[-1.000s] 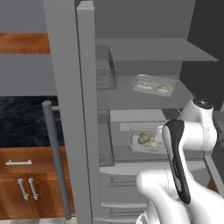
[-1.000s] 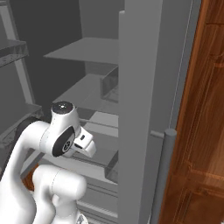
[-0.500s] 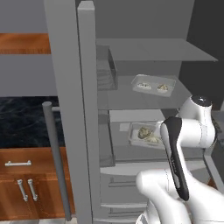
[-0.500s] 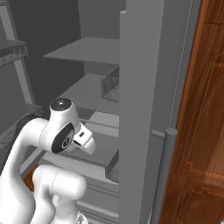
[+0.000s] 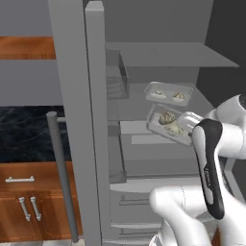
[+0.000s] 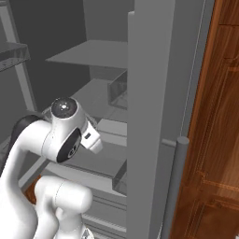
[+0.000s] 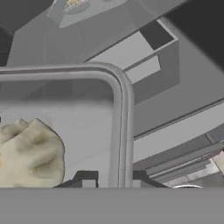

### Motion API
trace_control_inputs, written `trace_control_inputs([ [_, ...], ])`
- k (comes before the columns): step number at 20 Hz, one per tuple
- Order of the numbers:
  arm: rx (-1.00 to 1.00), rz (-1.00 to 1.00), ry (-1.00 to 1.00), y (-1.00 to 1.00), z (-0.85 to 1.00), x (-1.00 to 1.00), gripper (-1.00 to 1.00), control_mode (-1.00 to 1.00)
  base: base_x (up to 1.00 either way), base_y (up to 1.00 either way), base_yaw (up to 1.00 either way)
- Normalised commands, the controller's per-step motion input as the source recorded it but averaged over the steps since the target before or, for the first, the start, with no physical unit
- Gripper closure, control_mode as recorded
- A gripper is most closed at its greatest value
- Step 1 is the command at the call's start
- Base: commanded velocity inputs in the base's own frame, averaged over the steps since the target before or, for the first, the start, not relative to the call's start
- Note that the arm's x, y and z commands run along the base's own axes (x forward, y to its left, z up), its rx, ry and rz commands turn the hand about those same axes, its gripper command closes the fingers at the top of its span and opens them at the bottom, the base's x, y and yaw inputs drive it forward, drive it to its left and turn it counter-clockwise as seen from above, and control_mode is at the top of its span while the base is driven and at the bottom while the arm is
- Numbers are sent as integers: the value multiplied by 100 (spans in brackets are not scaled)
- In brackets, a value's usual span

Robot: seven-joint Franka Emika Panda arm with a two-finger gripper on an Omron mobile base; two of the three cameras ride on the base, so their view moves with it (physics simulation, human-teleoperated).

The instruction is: Place two dumplings into each of the tupperware containers and then place the containers in the fridge.

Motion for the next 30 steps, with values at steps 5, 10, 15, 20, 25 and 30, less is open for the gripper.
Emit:
trace_control_inputs([
  [5,-3,-11,-8,12,48,45,100,-100,0,0,0],
  [10,-8,-20,1,1,14,72,100,-100,0,0,0],
  [15,-1,-6,13,-8,1,86,100,-100,0,0,0],
  [20,0,1,8,-24,0,80,100,-100,0,0,0],
  [25,0,9,-1,-5,-42,45,100,-100,0,0,0],
  [30,-2,10,-4,3,-57,35,100,-100,0,0,0],
])
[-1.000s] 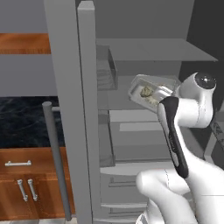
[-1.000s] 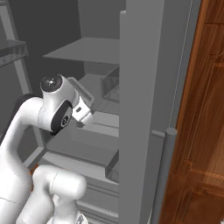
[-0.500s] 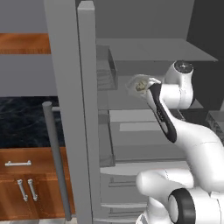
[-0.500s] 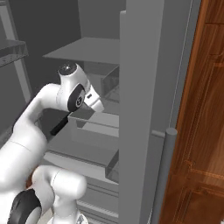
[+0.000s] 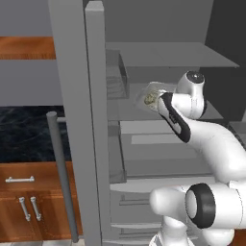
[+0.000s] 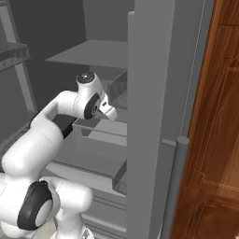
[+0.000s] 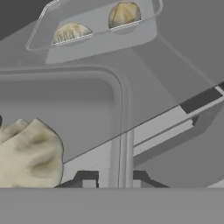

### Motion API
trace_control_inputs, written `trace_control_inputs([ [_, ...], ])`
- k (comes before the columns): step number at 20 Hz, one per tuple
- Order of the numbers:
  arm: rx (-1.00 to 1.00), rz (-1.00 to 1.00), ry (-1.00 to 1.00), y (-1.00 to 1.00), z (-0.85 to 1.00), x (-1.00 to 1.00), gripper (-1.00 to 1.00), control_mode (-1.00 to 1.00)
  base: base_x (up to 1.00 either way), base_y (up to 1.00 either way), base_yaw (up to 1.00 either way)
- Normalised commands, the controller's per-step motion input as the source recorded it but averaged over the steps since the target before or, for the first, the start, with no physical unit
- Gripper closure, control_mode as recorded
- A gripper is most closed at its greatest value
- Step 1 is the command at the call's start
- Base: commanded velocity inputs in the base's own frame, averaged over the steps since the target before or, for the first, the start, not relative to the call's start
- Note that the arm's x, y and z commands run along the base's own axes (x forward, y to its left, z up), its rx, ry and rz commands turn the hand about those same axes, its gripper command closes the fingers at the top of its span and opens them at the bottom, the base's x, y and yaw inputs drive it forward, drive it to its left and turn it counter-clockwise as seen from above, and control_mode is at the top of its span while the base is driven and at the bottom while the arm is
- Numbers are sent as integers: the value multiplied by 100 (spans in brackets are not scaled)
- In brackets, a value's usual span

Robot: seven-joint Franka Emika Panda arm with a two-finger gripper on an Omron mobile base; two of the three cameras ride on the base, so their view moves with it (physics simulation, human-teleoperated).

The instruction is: Place two dumplings into each of the tupperware containers and then place the containers in the fridge.

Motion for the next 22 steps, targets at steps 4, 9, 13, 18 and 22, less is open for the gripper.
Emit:
trace_control_inputs([
  [4,0,6,-4,0,-21,63,100,-100,0,0,0],
  [9,0,3,0,0,-8,82,100,-100,0,0,0],
  [13,0,5,0,0,-16,67,100,-100,0,0,0],
  [18,-3,4,0,0,-37,63,100,-100,0,0,0],
  [22,-3,3,0,0,-31,56,100,-100,0,0,0],
])
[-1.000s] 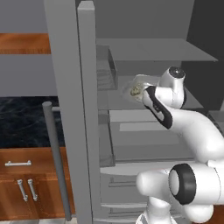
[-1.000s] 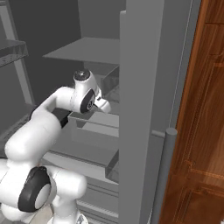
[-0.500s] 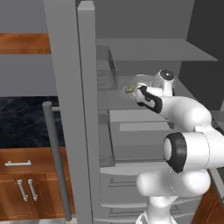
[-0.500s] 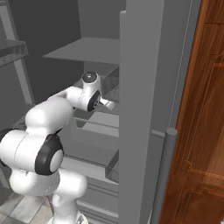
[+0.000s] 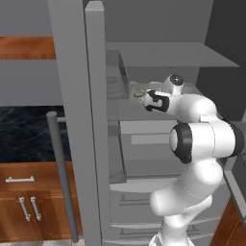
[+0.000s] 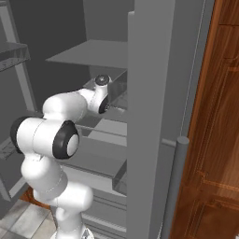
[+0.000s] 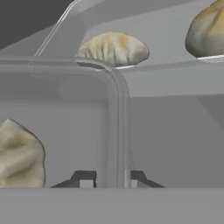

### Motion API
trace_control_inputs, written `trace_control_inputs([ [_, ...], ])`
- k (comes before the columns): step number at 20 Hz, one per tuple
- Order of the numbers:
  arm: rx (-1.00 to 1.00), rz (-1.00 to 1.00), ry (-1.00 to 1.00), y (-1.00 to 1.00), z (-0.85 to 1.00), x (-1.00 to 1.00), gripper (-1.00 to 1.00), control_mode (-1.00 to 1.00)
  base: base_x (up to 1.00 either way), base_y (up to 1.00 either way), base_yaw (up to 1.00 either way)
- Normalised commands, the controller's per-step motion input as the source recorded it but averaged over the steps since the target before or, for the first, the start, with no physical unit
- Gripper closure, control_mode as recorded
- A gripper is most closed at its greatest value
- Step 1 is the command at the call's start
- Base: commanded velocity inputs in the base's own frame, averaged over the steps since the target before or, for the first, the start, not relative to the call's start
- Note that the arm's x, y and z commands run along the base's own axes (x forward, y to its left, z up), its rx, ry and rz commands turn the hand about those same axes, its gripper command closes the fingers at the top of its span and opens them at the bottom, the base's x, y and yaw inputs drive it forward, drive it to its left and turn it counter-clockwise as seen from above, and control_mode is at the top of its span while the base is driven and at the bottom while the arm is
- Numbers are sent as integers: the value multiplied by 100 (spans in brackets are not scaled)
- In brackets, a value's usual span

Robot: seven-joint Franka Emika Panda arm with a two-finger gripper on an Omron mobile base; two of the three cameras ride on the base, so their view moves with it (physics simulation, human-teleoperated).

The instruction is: Place two dumplings into each of the tupperware containers and then place the containers in the fridge.

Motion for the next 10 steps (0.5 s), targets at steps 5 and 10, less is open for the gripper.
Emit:
trace_control_inputs([
  [5,-1,0,-4,2,-5,16,-100,-100,0,0,0],
  [10,8,3,-26,0,35,-16,-100,-100,0,0,0],
])
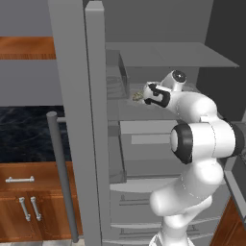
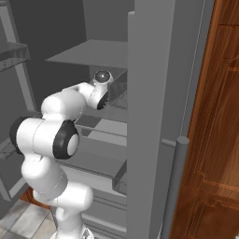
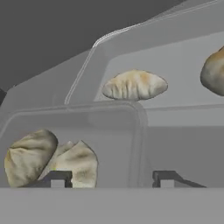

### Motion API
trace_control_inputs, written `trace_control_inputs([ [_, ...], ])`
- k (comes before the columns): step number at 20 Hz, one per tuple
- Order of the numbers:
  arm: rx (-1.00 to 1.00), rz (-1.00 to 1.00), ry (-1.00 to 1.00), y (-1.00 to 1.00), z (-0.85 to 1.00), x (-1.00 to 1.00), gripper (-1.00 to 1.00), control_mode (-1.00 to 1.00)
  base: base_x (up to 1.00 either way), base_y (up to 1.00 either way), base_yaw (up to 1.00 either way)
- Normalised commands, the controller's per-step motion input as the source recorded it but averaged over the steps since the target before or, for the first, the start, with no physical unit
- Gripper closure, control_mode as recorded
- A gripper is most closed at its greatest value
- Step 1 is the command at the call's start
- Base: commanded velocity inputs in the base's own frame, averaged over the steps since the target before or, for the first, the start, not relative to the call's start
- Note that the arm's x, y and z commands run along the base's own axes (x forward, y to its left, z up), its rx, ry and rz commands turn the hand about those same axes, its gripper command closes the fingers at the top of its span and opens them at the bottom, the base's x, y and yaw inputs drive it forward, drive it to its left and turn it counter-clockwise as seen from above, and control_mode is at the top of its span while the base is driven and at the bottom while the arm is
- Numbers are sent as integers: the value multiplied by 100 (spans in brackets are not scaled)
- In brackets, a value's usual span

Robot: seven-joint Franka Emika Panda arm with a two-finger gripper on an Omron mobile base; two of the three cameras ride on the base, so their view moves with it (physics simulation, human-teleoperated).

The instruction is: Place two dumplings into each of the tupperware containers and then place the containers in the fridge.

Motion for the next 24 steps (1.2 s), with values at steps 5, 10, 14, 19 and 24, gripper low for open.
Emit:
trace_control_inputs([
  [5,8,8,-31,-22,35,-95,-100,-100,0,0,0],
  [10,-36,0,-10,-3,15,-100,-100,-100,0,0,0],
  [14,-53,-5,0,-28,-11,-100,-100,-100,0,0,0],
  [19,-32,-2,-7,-27,-36,-100,-100,-100,0,0,0],
  [24,-21,2,-4,-14,-21,-100,-100,-100,0,0,0],
])
